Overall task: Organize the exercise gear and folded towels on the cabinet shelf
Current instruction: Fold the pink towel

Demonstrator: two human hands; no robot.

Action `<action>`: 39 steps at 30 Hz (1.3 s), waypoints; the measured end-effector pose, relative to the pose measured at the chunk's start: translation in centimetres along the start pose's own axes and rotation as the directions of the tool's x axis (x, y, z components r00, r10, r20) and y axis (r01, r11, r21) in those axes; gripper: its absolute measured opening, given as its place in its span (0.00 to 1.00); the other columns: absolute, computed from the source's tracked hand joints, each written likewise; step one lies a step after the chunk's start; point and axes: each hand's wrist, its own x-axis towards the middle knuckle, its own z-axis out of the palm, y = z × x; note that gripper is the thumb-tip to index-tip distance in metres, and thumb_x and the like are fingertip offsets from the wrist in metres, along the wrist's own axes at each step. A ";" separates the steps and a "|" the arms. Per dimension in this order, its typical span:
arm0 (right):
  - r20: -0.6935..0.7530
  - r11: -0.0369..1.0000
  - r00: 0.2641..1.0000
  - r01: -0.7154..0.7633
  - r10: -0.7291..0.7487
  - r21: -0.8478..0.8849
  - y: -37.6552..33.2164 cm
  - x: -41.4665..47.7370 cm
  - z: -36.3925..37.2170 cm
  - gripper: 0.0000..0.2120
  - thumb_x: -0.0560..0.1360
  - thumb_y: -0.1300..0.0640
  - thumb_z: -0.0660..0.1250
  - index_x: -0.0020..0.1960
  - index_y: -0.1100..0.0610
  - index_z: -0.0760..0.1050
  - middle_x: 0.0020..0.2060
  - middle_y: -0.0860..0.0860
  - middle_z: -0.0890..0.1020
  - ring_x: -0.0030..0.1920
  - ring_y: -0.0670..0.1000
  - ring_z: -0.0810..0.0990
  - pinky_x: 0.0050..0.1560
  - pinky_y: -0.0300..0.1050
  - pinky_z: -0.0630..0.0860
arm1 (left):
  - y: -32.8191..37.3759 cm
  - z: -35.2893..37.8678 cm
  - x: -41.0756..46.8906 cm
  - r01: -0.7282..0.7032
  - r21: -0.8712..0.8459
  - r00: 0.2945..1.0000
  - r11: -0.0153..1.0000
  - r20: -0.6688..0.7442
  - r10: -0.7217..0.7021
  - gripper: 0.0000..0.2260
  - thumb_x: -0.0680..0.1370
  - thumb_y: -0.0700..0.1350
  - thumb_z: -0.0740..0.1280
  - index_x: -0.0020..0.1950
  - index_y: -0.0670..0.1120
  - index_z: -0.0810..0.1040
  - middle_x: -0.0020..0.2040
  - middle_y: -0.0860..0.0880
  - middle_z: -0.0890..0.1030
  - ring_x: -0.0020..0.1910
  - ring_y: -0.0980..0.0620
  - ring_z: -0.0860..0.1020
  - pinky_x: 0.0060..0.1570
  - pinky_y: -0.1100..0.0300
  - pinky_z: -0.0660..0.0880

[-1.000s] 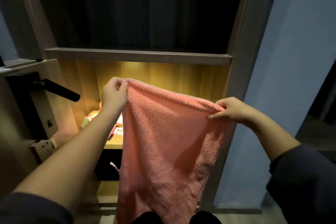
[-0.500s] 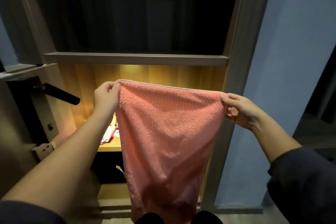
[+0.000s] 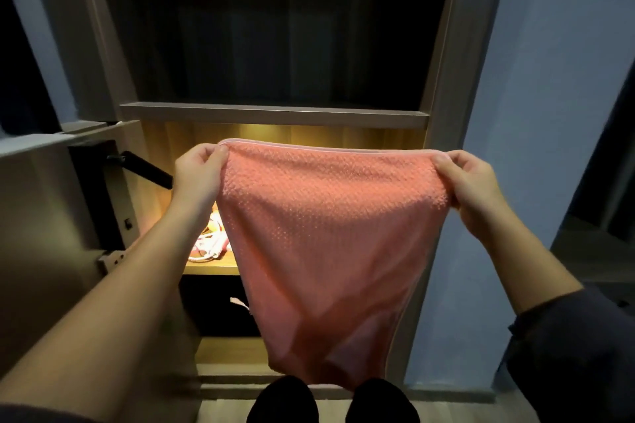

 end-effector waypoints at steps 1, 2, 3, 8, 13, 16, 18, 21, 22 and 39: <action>-0.008 0.999 1.000 0.014 -0.013 0.030 -0.8 -0.6 -0.4 0.08 0.78 0.50 0.66 0.42 0.51 0.78 0.37 0.47 0.79 0.37 0.46 0.73 0.30 0.39 0.68 | 0.6 -0.6 -0.5 -0.017 -0.033 1.000 0.999 -0.004 0.017 0.09 0.81 0.53 0.62 0.43 0.55 0.78 0.44 0.54 0.79 0.46 0.55 0.78 0.39 0.60 0.77; -0.017 0.997 1.000 0.026 -0.025 0.071 -1.6 -1.3 -0.8 0.08 0.78 0.50 0.67 0.42 0.52 0.78 0.35 0.46 0.79 0.35 0.45 0.73 0.29 0.38 0.68 | 1.3 -1.3 -1.0 -0.037 -0.081 0.999 0.996 -0.002 0.037 0.09 0.81 0.52 0.63 0.42 0.55 0.78 0.43 0.54 0.79 0.45 0.55 0.78 0.38 0.60 0.75; -0.025 0.992 0.999 0.040 -0.038 0.119 -2.5 -2.0 -1.2 0.09 0.77 0.51 0.68 0.41 0.53 0.78 0.32 0.44 0.78 0.32 0.43 0.72 0.27 0.36 0.67 | 2.1 -1.9 -1.5 -0.060 -0.139 0.998 0.988 0.001 0.060 0.09 0.80 0.52 0.64 0.42 0.55 0.79 0.42 0.54 0.79 0.43 0.56 0.78 0.37 0.61 0.74; -0.073 0.932 0.989 0.145 -0.128 0.333 -8.2 -5.5 -3.3 0.09 0.77 0.57 0.69 0.38 0.54 0.78 0.31 0.45 0.78 0.34 0.44 0.73 0.34 0.38 0.69 | 6.9 -4.8 -4.7 -0.224 -0.387 0.974 0.894 -0.086 0.207 0.09 0.81 0.47 0.64 0.41 0.52 0.78 0.38 0.54 0.77 0.36 0.61 0.74 0.37 0.65 0.71; -0.074 0.879 0.973 0.230 -0.219 0.417 -12.1 -8.6 -5.8 0.07 0.75 0.54 0.68 0.40 0.53 0.79 0.34 0.47 0.80 0.36 0.44 0.75 0.35 0.37 0.74 | 11.2 -6.0 -7.7 -0.277 -0.465 0.960 0.841 -0.100 0.261 0.09 0.81 0.48 0.64 0.42 0.51 0.78 0.35 0.58 0.76 0.33 0.63 0.73 0.34 0.67 0.72; -0.077 0.920 0.985 0.174 -0.157 0.350 -10.7 -9.3 -6.0 0.06 0.78 0.57 0.67 0.42 0.55 0.78 0.36 0.50 0.79 0.37 0.47 0.74 0.38 0.40 0.71 | 10.8 -5.8 -8.9 -0.249 -0.431 0.968 0.867 -0.074 0.241 0.08 0.80 0.48 0.65 0.41 0.52 0.78 0.36 0.57 0.76 0.35 0.62 0.74 0.37 0.65 0.72; -0.066 0.952 0.995 0.091 -0.075 0.291 -8.0 -9.6 -5.7 0.05 0.78 0.57 0.67 0.45 0.58 0.79 0.40 0.54 0.80 0.41 0.49 0.75 0.42 0.44 0.71 | 8.7 -5.2 -9.6 -0.178 -0.380 0.983 0.907 -0.031 0.180 0.08 0.79 0.50 0.65 0.40 0.52 0.79 0.37 0.55 0.78 0.38 0.59 0.75 0.40 0.60 0.73; -0.053 0.974 0.995 -0.070 0.083 0.215 -2.0 -11.0 -4.7 0.06 0.76 0.56 0.68 0.44 0.58 0.81 0.39 0.52 0.82 0.42 0.48 0.77 0.42 0.44 0.73 | 3.2 -3.8 -11.1 -0.051 -0.268 0.998 0.962 0.006 0.055 0.08 0.78 0.50 0.66 0.40 0.52 0.79 0.40 0.53 0.79 0.41 0.55 0.76 0.45 0.54 0.73; -0.063 0.975 0.989 -0.119 0.133 0.189 0.1 -11.8 -4.3 0.06 0.76 0.56 0.69 0.42 0.58 0.81 0.37 0.50 0.83 0.40 0.47 0.77 0.41 0.44 0.73 | 1.1 -3.3 -11.9 -0.008 -0.210 1.000 0.978 0.015 0.011 0.08 0.78 0.51 0.66 0.41 0.51 0.80 0.40 0.53 0.80 0.41 0.54 0.77 0.46 0.53 0.73; 0.090 0.666 0.682 -0.663 0.726 -0.343 23.6 -19.6 3.3 0.09 0.76 0.52 0.67 0.46 0.58 0.81 0.43 0.54 0.83 0.42 0.50 0.79 0.38 0.42 0.73 | -24.6 0.8 -21.8 0.554 0.470 0.707 0.687 0.171 -0.686 0.10 0.78 0.44 0.64 0.37 0.45 0.76 0.38 0.46 0.78 0.41 0.45 0.75 0.41 0.54 0.69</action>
